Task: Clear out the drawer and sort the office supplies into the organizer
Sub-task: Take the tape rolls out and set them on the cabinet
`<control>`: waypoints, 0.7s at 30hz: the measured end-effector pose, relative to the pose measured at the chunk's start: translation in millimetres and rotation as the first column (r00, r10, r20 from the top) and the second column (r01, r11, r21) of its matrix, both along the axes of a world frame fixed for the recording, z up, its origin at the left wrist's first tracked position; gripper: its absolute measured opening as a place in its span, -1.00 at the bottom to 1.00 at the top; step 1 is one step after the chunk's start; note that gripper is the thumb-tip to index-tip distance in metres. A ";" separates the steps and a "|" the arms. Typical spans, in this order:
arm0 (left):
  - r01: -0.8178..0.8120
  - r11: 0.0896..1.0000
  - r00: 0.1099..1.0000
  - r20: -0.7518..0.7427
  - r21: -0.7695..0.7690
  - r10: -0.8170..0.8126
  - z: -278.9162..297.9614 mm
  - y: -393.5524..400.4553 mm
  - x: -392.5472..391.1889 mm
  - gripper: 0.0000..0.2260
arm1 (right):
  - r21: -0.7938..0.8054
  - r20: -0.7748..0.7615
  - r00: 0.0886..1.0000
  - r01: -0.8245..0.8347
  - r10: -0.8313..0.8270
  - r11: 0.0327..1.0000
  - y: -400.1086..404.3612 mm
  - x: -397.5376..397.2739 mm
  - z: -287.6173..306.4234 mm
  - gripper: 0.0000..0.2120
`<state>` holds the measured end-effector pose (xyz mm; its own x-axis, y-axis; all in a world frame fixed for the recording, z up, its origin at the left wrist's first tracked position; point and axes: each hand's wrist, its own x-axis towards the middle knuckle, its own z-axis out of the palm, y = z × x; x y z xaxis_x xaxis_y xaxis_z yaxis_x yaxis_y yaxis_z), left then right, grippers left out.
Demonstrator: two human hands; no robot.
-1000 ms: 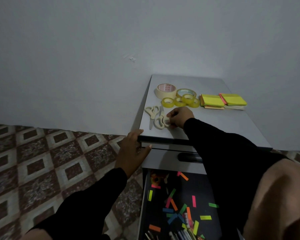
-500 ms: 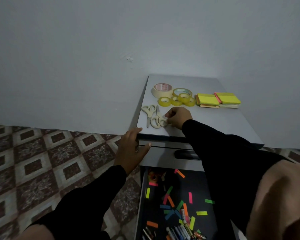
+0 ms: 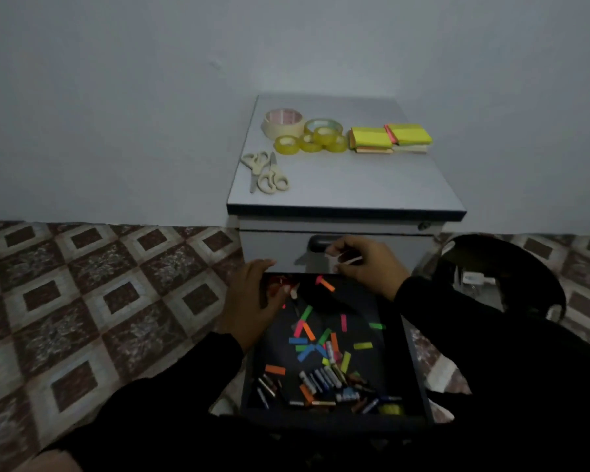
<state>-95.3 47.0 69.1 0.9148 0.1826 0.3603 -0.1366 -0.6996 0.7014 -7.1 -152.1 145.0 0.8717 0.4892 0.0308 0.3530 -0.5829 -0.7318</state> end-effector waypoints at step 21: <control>0.081 0.916 0.801 -0.573 0.392 0.174 -135.5 -7.8 -16.1 -0.34 | -0.426 -0.253 0.953 -0.267 0.170 0.864 -64.8 -25.3 -193.1 -0.32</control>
